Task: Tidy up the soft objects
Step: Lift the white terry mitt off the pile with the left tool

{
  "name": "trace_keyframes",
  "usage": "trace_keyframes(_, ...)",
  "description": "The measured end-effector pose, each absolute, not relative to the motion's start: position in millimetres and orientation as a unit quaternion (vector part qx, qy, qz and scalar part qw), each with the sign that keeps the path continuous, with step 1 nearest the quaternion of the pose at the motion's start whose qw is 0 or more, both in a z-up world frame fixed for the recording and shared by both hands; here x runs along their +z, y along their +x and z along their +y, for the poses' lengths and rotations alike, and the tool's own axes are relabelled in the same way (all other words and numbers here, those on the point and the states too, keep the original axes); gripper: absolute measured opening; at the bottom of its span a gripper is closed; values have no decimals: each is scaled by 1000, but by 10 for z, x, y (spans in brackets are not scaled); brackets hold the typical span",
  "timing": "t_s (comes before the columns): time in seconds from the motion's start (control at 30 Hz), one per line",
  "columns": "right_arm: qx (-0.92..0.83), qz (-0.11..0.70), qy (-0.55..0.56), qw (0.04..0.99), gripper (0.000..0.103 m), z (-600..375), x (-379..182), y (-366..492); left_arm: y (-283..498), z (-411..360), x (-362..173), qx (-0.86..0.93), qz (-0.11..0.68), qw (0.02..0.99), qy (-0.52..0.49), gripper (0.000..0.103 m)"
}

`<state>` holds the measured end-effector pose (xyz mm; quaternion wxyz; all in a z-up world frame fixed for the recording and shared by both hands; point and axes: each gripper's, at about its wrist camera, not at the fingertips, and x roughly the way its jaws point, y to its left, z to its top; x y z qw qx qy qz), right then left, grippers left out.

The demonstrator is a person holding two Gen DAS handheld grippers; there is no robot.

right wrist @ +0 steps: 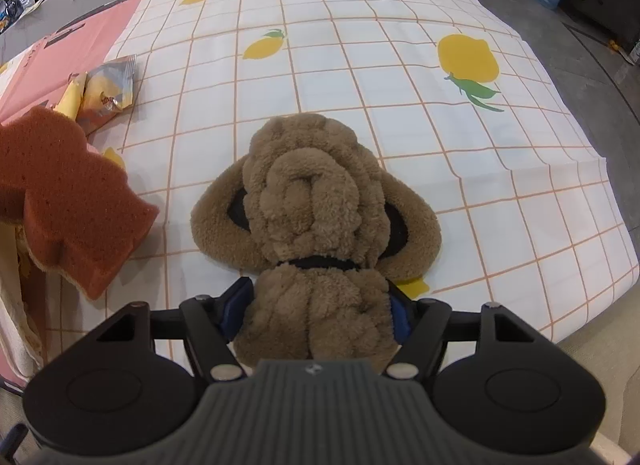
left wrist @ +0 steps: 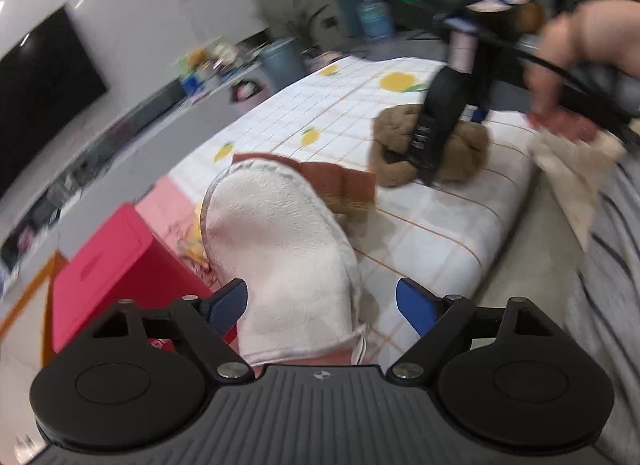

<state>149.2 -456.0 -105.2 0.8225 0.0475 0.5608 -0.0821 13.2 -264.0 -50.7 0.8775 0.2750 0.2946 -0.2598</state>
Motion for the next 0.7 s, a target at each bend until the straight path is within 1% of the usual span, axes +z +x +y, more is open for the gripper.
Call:
trace_keyframes(0.07,-80,561,47,822,69,-4559,-1048,1487,273,-2707,-569,-231,313,890,238,99)
trace_keyframes(0.13,-80,561,49,823,69,-4566,-1046,1483,378,-2715,-636,-192,314,905,214,99)
trace_keyframes(0.3,-79,561,51,823,70,-4573,-1050,1487,484,-2846,-850,-105,278,926,232,99)
trace_keyframes(0.37,-79,560,51,823,70,-4573,-1050,1488,508,-2855,-910,-100,278,927,232,98)
trace_keyframes(0.43,-78,560,51,823,70,-4574,-1050,1491,505,-2822,-944,-107,284,928,218,89)
trace_keyframes(0.47,-78,560,51,823,70,-4575,-1050,1492,504,-2802,-962,-105,287,928,213,77)
trace_keyframes(0.5,-78,560,51,824,70,-4574,-1050,1493,509,-2788,-976,-102,292,927,211,68)
trace_keyframes(0.53,-78,560,51,823,70,-4573,-1052,1494,511,-2778,-980,-104,296,927,206,62)
trace_keyframes(0.6,-78,560,51,823,70,-4574,-1051,1493,496,-2707,-955,-107,302,929,186,43)
trace_keyframes(0.63,-78,560,51,823,70,-4574,-1051,1494,459,-2681,-930,-102,302,931,176,38)
trace_keyframes(0.67,-78,560,51,823,70,-4574,-1051,1493,450,-2650,-905,-93,301,934,170,22)
trace_keyframes(0.7,-78,560,51,823,70,-4573,-1051,1493,452,-2619,-871,-85,300,936,165,19)
